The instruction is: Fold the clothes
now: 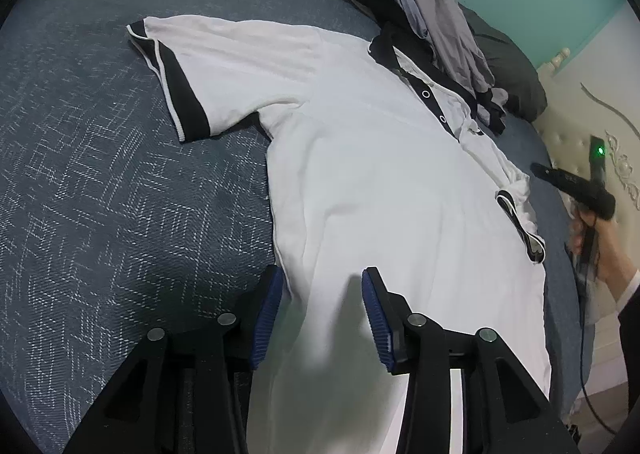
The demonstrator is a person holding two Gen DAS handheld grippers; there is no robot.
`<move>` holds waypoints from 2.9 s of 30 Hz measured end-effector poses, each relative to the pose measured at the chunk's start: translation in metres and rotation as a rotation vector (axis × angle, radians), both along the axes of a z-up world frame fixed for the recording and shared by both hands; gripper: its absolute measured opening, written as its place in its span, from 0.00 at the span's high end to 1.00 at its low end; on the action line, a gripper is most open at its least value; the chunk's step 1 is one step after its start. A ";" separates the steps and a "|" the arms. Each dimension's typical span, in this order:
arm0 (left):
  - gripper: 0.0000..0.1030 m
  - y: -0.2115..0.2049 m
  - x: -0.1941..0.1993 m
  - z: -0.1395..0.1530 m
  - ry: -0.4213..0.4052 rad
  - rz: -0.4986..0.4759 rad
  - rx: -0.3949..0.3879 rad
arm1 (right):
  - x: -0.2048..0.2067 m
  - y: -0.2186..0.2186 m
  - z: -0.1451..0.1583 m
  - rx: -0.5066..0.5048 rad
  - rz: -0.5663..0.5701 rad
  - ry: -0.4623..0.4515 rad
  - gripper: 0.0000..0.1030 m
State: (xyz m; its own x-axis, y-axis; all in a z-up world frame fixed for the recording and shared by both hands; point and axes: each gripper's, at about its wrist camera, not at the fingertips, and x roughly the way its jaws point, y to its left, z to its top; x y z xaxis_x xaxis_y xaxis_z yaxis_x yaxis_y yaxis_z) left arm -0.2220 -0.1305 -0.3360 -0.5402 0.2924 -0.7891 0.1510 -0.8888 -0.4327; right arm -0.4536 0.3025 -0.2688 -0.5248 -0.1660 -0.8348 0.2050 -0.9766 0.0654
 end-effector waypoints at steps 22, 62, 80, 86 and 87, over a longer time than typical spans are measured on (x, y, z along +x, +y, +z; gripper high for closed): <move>0.51 0.006 0.000 -0.001 0.002 -0.015 -0.019 | -0.053 0.028 -0.027 0.053 -0.172 -0.050 0.97; 0.49 0.008 -0.003 -0.004 0.001 -0.018 -0.019 | -0.068 0.056 -0.035 -0.204 -0.263 -0.056 0.76; 0.47 0.009 -0.003 -0.004 0.004 -0.027 -0.023 | -0.088 0.030 -0.047 -0.020 -0.217 -0.045 0.99; 0.47 0.009 -0.004 -0.005 0.006 -0.030 -0.028 | -0.095 0.032 -0.052 -0.060 -0.225 -0.058 0.99; 0.47 0.009 -0.004 -0.004 0.005 -0.031 -0.029 | -0.097 0.032 -0.054 -0.082 -0.225 -0.070 0.98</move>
State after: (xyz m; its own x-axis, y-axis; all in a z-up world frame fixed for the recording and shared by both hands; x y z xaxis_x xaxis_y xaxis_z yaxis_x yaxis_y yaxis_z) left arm -0.2258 -0.1213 -0.3403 -0.5356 0.2859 -0.7946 0.1210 -0.9053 -0.4072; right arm -0.5510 0.3349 -0.3232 -0.4978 -0.1203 -0.8589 -0.0246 -0.9880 0.1526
